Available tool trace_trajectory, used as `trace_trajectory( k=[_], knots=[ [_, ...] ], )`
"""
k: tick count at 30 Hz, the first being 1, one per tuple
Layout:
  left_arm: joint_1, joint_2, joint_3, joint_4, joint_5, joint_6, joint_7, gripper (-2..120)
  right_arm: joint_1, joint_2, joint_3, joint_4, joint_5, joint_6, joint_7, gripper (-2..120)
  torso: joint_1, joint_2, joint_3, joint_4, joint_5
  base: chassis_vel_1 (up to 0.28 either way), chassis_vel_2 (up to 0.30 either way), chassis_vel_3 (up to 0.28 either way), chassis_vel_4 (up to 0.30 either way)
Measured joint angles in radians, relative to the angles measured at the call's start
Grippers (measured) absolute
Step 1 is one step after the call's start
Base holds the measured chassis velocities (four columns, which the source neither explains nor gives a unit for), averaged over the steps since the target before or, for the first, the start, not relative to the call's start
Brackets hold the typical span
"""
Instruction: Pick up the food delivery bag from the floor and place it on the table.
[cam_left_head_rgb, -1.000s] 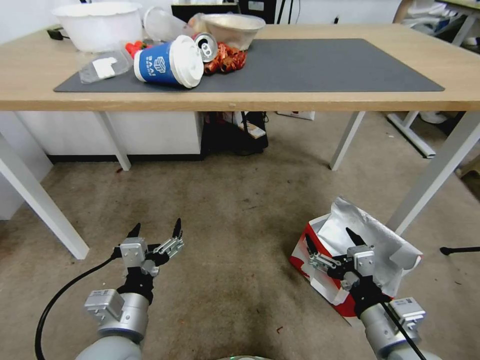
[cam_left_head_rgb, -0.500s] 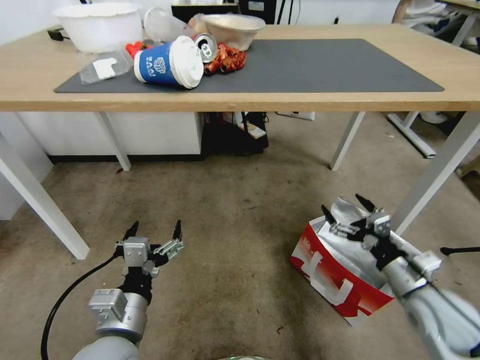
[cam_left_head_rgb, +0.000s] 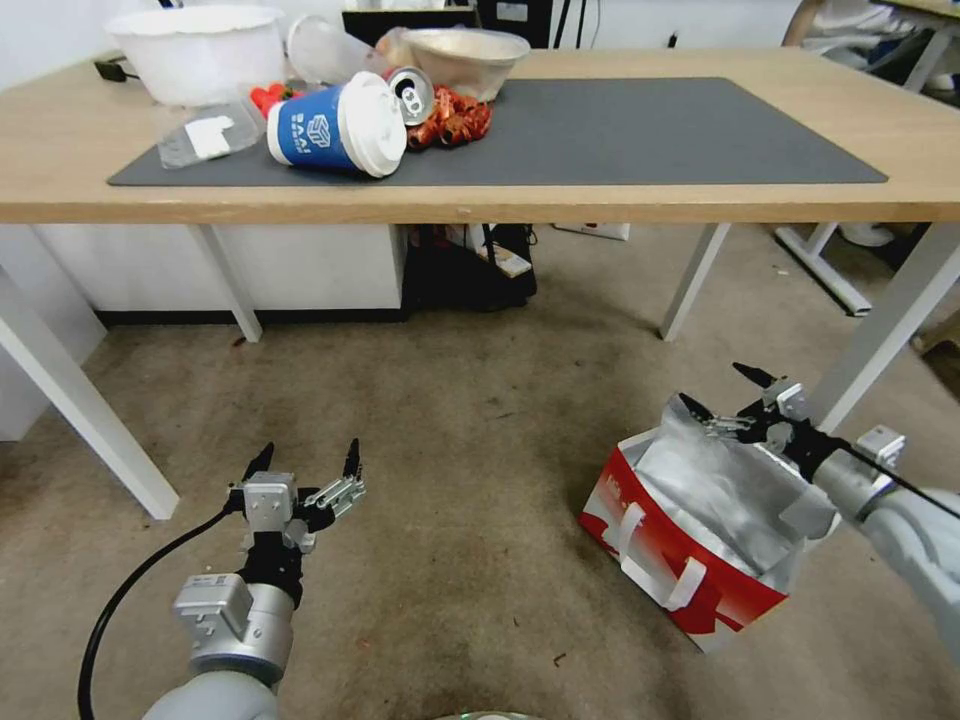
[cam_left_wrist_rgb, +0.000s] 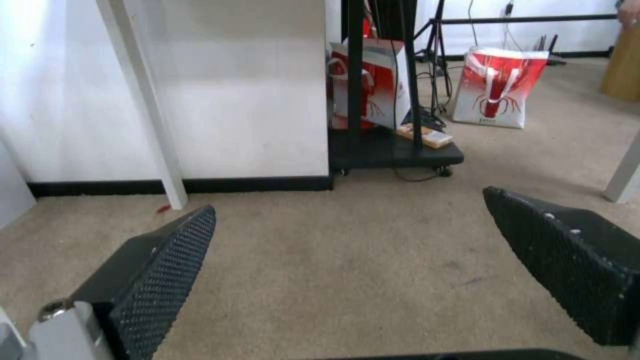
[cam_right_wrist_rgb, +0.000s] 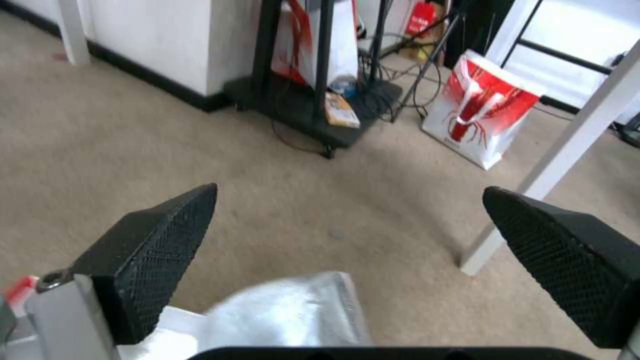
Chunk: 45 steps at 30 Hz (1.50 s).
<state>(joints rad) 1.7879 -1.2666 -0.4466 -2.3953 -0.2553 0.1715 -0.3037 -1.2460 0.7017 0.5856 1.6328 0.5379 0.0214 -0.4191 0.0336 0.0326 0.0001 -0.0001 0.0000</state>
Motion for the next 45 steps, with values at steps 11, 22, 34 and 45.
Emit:
trace_trajectory(
  k=[11,22,34,45],
  knots=[
    [-0.005,0.001,-0.009,0.014,-0.024,0.001,-0.007,100,0.272,-0.015,-0.207,-0.272,-0.078,-0.001,-0.186,100,0.0,0.0,0.0,0.0002,0.0004,0.0,0.0,0.0,0.0],
    [-0.016,-0.011,-0.011,0.041,-0.027,-0.002,-0.015,100,0.47,0.013,-0.388,-0.463,-0.186,-0.004,-0.277,100,0.0,0.0,0.0,0.0002,0.0,0.0,0.0,0.0,0.0],
    [-0.022,-0.012,-0.013,0.053,-0.03,-0.008,-0.017,100,0.527,0.037,-0.438,-0.544,-0.227,-0.028,-0.337,89,0.0,0.0,0.0,0.0,-0.0001,0.0,0.0,0.0,0.0],
    [-0.03,-0.007,-0.021,0.066,-0.047,-0.023,-0.01,100,0.494,0.041,-0.442,-0.551,-0.221,-0.027,-0.319,43,0.0,0.001,0.0,0.0,-0.0001,0.0,0.0,0.0,0.0]
  ],
)
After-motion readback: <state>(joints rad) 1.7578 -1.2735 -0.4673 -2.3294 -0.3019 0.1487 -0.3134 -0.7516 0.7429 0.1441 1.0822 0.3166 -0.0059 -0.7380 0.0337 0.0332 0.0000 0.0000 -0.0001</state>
